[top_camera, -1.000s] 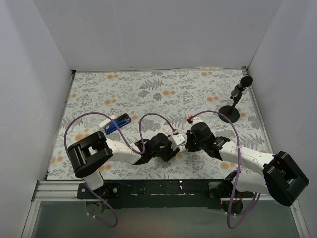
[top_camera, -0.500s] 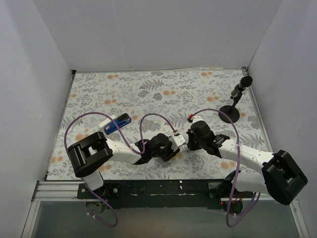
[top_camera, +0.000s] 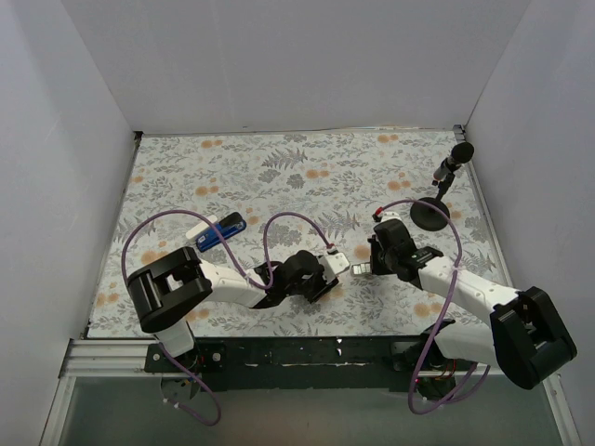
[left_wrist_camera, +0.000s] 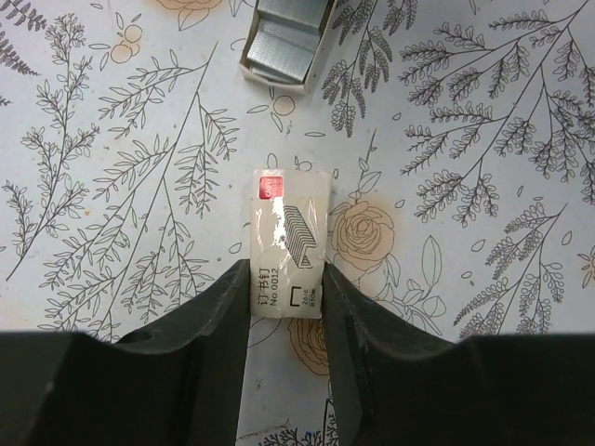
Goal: Load the staples into the stapler
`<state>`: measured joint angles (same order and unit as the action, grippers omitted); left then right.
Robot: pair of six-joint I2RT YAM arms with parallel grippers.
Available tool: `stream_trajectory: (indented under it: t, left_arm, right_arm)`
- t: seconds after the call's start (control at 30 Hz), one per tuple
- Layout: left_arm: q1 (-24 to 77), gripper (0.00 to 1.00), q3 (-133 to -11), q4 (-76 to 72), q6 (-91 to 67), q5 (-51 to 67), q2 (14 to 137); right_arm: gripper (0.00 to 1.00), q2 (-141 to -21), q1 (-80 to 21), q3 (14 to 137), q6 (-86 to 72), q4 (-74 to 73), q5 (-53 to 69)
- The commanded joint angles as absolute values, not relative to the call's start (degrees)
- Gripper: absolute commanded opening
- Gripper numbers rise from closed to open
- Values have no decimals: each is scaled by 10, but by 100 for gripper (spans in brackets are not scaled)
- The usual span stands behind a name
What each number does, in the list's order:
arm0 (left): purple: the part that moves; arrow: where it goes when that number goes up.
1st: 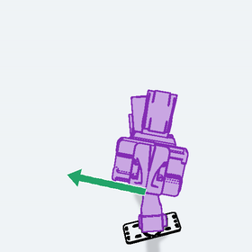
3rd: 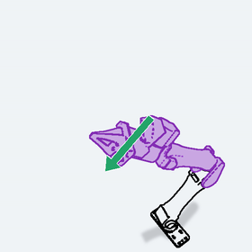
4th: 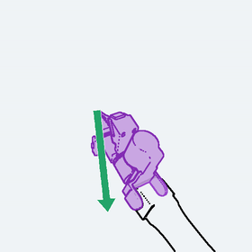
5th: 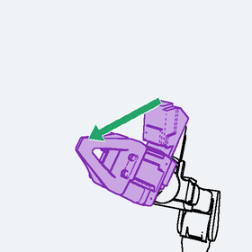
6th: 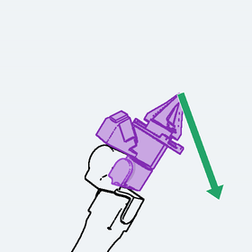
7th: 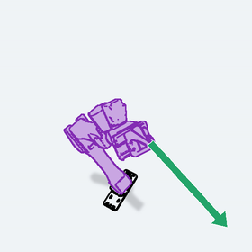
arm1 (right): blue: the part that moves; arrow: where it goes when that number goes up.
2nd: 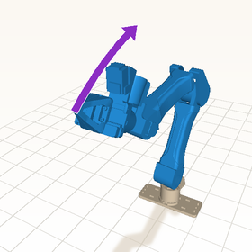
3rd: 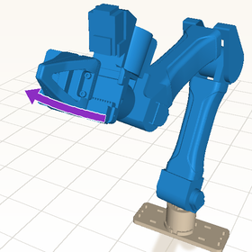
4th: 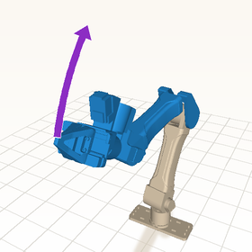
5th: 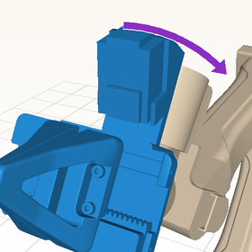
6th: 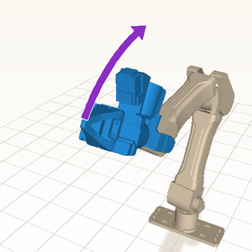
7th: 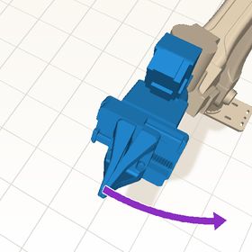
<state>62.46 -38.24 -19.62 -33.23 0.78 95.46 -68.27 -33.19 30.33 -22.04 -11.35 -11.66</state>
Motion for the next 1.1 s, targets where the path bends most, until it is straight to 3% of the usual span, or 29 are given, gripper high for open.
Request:
stream_trajectory:
  t: [0.0, 0.27, 0.37, 0.4, 0.5, 0.6, 0.73, 0.83, 1.07]
  left_arm:
    - [628, 33, -393, -143, -351, -46, 977]
    - [617, 34, -474, -125, -403, -83, 1038]
    - [606, 34, -513, -110, -411, -84, 1067]
    - [603, 34, -523, -107, -413, -87, 1081]
    - [588, 35, -562, -97, -414, -84, 1106]
    - [578, 38, -605, -91, -409, -77, 1126]
    - [570, 43, -676, -80, -399, -72, 1169]
    - [558, 50, -737, -69, -396, -61, 1208]
    - [524, 82, -813, -42, -411, -70, 1226]
  right_arm:
    - [1, -663, -301, 306, -221, -133, -130]
    - [1, -656, -253, 290, -241, -151, -134]
    - [15, -650, -248, 284, -248, -154, -134]
    - [26, -645, -248, 283, -250, -155, -133]
    - [45, -617, -248, 279, -256, -154, -127]
    - [56, -569, -247, 280, -265, -163, -131]
    - [62, -480, -248, 283, -274, -185, -153]
    - [63, -431, -248, 292, -276, -205, -161]
    - [70, -344, -248, 315, -265, -251, -171]
